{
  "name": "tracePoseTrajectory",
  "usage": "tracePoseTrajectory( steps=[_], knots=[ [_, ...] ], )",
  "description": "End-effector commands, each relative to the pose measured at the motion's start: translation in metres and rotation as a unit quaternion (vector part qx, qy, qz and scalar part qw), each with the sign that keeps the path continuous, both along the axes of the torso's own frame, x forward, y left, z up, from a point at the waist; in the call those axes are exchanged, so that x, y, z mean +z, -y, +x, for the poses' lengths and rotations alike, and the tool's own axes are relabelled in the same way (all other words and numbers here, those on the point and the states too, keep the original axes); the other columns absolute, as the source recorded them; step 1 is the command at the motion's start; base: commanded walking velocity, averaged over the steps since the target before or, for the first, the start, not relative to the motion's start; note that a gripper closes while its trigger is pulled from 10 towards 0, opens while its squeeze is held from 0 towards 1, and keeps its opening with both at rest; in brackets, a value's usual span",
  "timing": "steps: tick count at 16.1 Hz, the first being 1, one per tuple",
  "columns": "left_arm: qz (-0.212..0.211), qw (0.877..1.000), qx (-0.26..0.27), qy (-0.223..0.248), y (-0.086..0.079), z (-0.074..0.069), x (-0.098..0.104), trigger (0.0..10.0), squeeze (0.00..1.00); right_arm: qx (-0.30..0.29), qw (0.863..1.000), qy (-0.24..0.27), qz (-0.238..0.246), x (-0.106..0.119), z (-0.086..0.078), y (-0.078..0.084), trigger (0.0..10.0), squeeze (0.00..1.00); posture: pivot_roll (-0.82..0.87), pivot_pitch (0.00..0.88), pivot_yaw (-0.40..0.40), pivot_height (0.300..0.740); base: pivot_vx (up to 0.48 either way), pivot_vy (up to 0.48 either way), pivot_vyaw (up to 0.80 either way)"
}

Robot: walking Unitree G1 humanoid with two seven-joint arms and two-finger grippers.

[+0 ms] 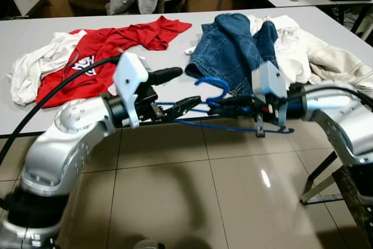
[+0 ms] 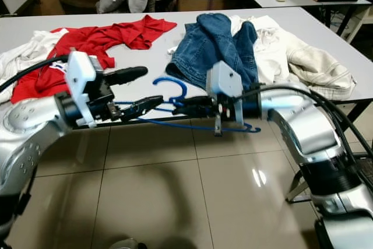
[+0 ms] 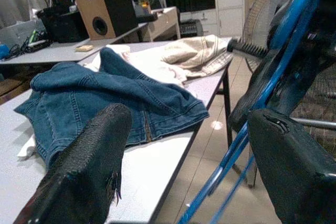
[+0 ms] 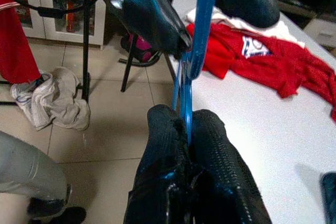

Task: Hang hanger

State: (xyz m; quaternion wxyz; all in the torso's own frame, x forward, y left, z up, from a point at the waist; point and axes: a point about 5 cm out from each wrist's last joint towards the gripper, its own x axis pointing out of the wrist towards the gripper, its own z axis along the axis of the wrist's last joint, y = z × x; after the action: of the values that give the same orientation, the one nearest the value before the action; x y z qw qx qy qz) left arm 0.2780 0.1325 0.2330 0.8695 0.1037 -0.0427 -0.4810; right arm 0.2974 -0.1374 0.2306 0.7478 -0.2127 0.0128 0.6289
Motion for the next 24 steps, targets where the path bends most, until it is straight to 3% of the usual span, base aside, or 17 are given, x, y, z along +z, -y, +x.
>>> tracePoseTrajectory(
  steps=[1,3,4,5,6,7,9,10,11,13,14,17,20,21,24],
  knots=[
    [0.009,1.0,0.0,0.0,-0.002,0.001,0.001,10.0,0.0,0.01,1.0,0.011,0.0,0.005,-0.001,-0.001,10.0,0.0,-0.05,0.0,0.055,0.74,0.0,0.0,0.0],
    [-0.03,0.999,0.027,-0.017,-0.015,0.0,0.001,10.0,0.0,-0.039,0.999,0.015,-0.017,-0.01,-0.001,0.004,10.0,0.0,-0.05,0.003,0.077,0.74,0.0,0.0,0.0],
    [-0.049,0.996,0.064,-0.032,-0.025,-0.002,-0.005,10.0,0.0,-0.105,0.994,0.012,-0.02,-0.022,-0.001,0.009,10.0,0.0,-0.06,0.012,0.096,0.74,0.0,0.0,0.0],
    [-0.053,0.995,0.08,-0.04,-0.03,-0.004,-0.009,10.0,0.0,-0.128,0.991,0.012,-0.02,-0.027,-0.001,0.011,10.0,0.0,-0.06,0.014,0.1,0.74,0.0,0.0,0.0],
    [-0.067,0.987,0.13,-0.066,-0.04,-0.007,-0.024,10.0,0.0,-0.196,0.981,-0.004,0.008,-0.037,-0.003,0.015,10.0,0.0,-0.07,0.024,0.11,0.74,0.0,0.0,0.0],
    [-0.071,0.982,0.168,-0.058,-0.045,-0.011,-0.034,10.0,0.0,-0.237,0.971,-0.012,0.031,-0.044,-0.006,0.016,10.0,0.0,-0.07,0.027,0.108,0.74,0.0,0.0,0.0],
    [-0.058,0.958,0.277,-0.055,-0.05,-0.012,-0.058,10.0,0.0,-0.315,0.946,-0.018,0.07,-0.063,-0.015,0.018,10.0,0.0,-0.05,0.024,0.087,0.74,0.0,0.0,0.0],
    [-0.041,0.944,0.323,-0.062,-0.052,-0.012,-0.07,10.0,0.0,-0.37,0.923,-0.041,0.094,-0.073,-0.019,0.02,10.0,0.0,-0.03,0.033,0.074,0.74,0.0,0.0,0.0],
    [-0.034,0.926,0.369,-0.066,-0.053,-0.014,-0.081,10.0,0.0,-0.443,0.887,-0.064,0.11,-0.087,-0.02,0.024,10.0,0.0,-0.02,0.035,0.07,0.74,0.0,0.341,0.0],
    [-0.036,0.913,0.401,-0.067,-0.049,-0.019,-0.087,10.0,0.0,-0.507,0.851,-0.06,0.119,-0.097,-0.019,0.032,10.0,0.0,-0.01,0.035,0.072,0.74,0.0,0.345,0.0],
    [-0.03,0.912,0.403,-0.069,-0.047,-0.023,-0.092,10.0,0.0,-0.529,0.837,-0.049,0.127,-0.098,-0.02,0.035,10.0,0.0,-0.02,0.032,0.074,0.74,0.0,0.345,0.0],
    [-0.02,0.919,0.387,-0.075,-0.039,-0.022,-0.102,10.0,0.0,-0.54,0.832,-0.042,0.123,-0.102,-0.032,0.033,10.0,0.0,-0.07,0.034,0.09,0.74,0.0,0.347,0.0],
    [-0.023,0.916,0.395,-0.07,-0.039,-0.017,-0.102,10.0,0.0,-0.543,0.828,-0.052,0.128,-0.106,-0.047,0.03,10.0,0.0,-0.09,0.028,0.091,0.74,0.0,0.35,0.0],
    [-0.025,0.913,0.4,-0.073,-0.04,-0.017,-0.104,10.0,0.0,-0.556,0.817,-0.062,0.136,-0.108,-0.051,0.033,10.0,0.0,-0.09,0.02,0.085,0.74,0.0,0.349,0.0],
    [-0.026,0.913,0.401,-0.067,-0.038,-0.017,-0.102,10.0,0.0,-0.56,0.813,-0.067,0.144,-0.11,-0.049,0.032,10.0,0.0,-0.07,0.013,0.075,0.74,0.0,0.347,0.0]
  ],
)
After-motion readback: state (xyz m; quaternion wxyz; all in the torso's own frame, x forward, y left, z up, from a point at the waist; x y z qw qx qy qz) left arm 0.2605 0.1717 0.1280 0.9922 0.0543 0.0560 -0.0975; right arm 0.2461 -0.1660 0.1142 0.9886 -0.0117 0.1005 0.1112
